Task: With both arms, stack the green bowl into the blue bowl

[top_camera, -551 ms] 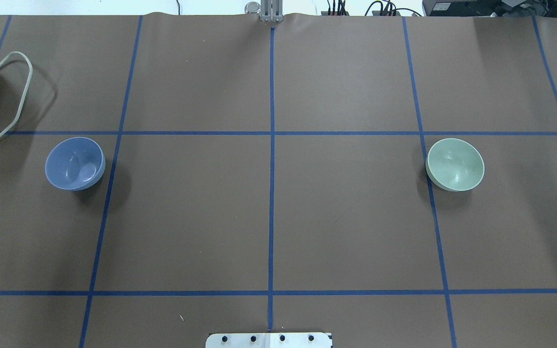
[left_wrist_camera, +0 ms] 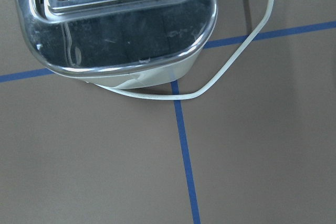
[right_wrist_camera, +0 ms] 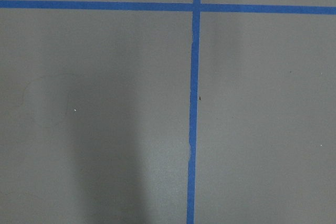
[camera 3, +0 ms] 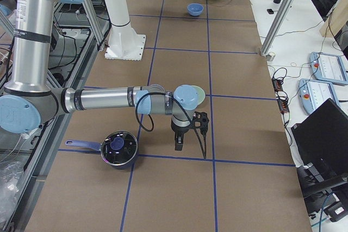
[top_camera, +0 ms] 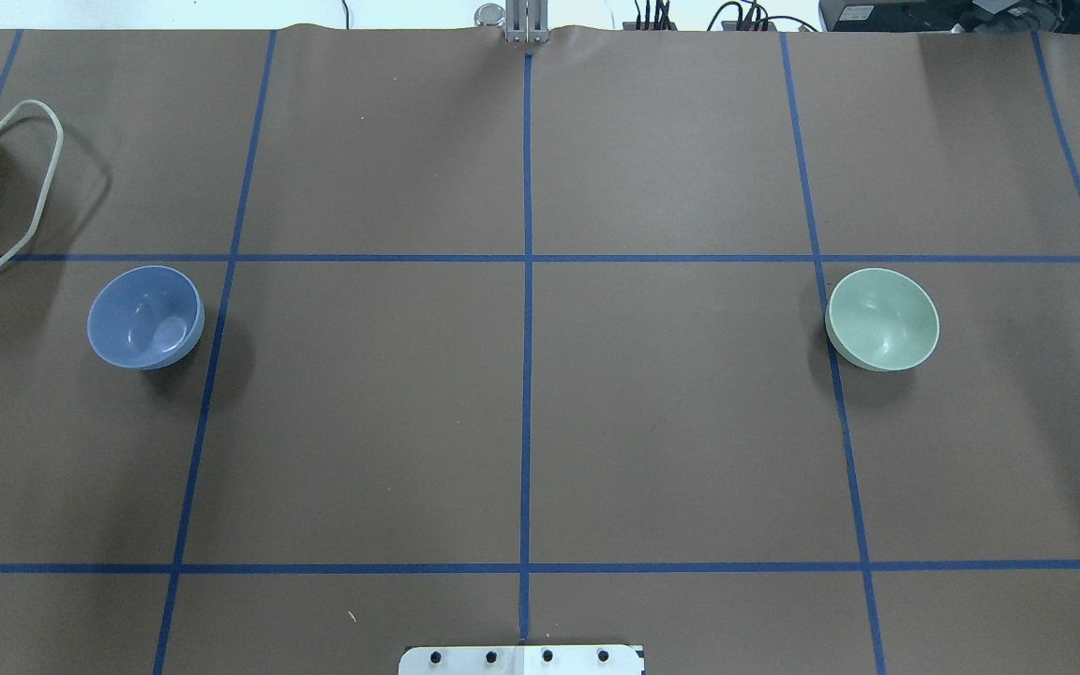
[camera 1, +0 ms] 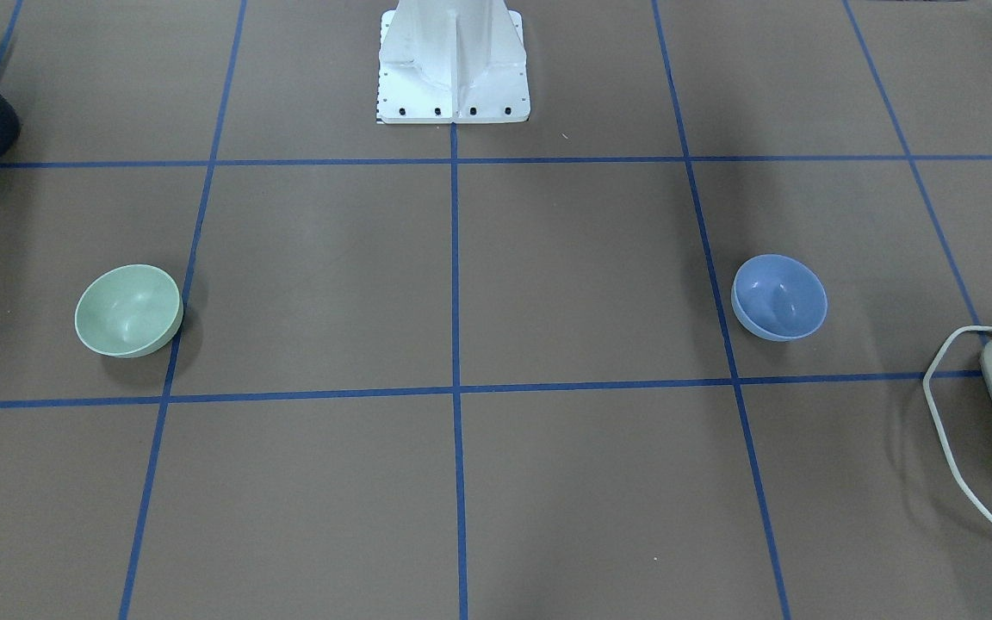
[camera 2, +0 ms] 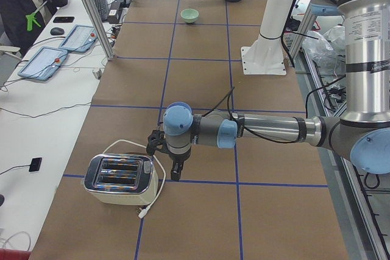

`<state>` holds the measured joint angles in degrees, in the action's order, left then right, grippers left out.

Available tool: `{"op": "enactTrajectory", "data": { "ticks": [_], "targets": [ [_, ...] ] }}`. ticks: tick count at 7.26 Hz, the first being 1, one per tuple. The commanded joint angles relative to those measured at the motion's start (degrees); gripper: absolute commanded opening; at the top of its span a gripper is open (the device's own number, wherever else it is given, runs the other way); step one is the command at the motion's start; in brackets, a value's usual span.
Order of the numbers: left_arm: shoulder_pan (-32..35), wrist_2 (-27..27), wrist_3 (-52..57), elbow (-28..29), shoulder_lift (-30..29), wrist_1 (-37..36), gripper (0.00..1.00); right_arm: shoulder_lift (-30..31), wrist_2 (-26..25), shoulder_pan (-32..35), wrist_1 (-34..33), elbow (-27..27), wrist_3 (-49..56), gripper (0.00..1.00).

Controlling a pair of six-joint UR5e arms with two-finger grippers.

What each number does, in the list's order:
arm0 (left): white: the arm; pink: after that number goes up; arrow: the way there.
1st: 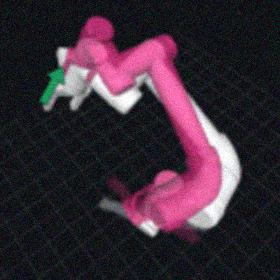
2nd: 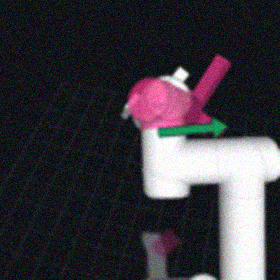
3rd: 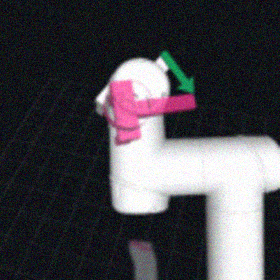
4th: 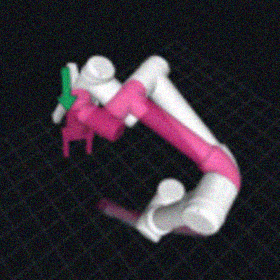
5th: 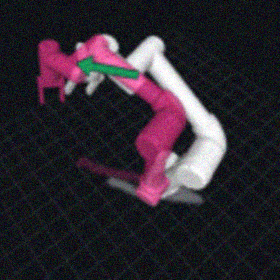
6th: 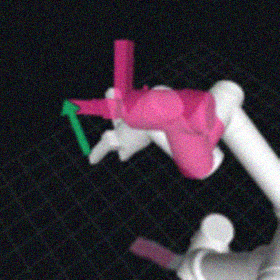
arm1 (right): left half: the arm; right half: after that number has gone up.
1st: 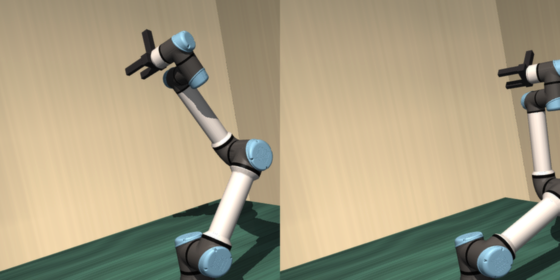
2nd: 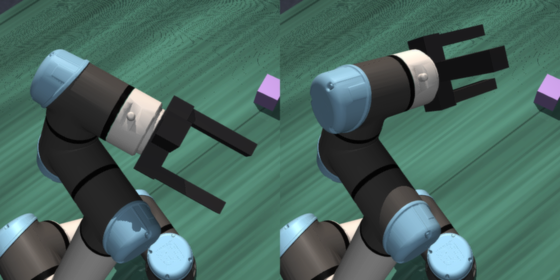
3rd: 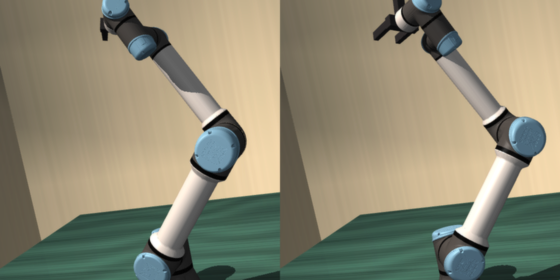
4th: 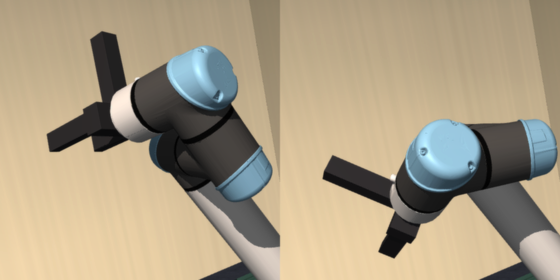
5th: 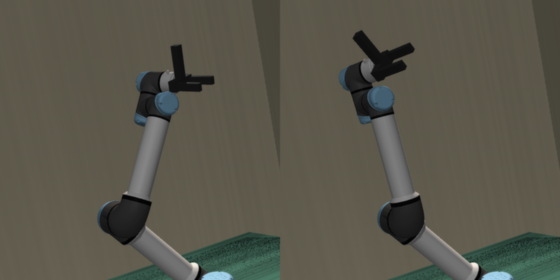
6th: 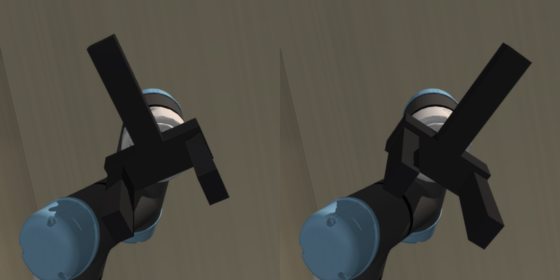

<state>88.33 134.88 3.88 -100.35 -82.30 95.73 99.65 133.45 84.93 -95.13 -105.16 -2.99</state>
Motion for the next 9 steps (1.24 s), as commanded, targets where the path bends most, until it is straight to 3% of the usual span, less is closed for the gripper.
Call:
{"op": "enactTrajectory", "data": {
  "ticks": [1, 5, 6, 8, 9],
  "targets": [
    [0.0, -0.1, -0.5, 0.0, -0.1, 3.9, 0.99, -1.1, 0.0, 0.0, 2.2, 0.0, -0.1, 1.00],
    [-0.1, -0.1, -0.5, 1.6, -2.8, 21.9, 0.99, -2.1, 0.0, -0.2, 22.8, 1.6, -0.8, 1.00],
    [-0.2, 0.6, -0.7, 4.7, -8.3, 22.6, 0.99, -4.4, -0.2, -0.7, 22.9, 1.6, -2.2, 1.00],
    [-2.2, 0.4, 0.2, 5.2, -8.5, 24.1, 0.99, -6.5, -0.2, -4.1, 23.1, 1.2, -9.0, 1.00],
    [-5.1, 0.4, -3.1, 5.0, -8.1, 29.6, 0.99, -8.9, -0.6, -8.1, 23.1, 0.6, -15.7, 1.00]
  ]
}}
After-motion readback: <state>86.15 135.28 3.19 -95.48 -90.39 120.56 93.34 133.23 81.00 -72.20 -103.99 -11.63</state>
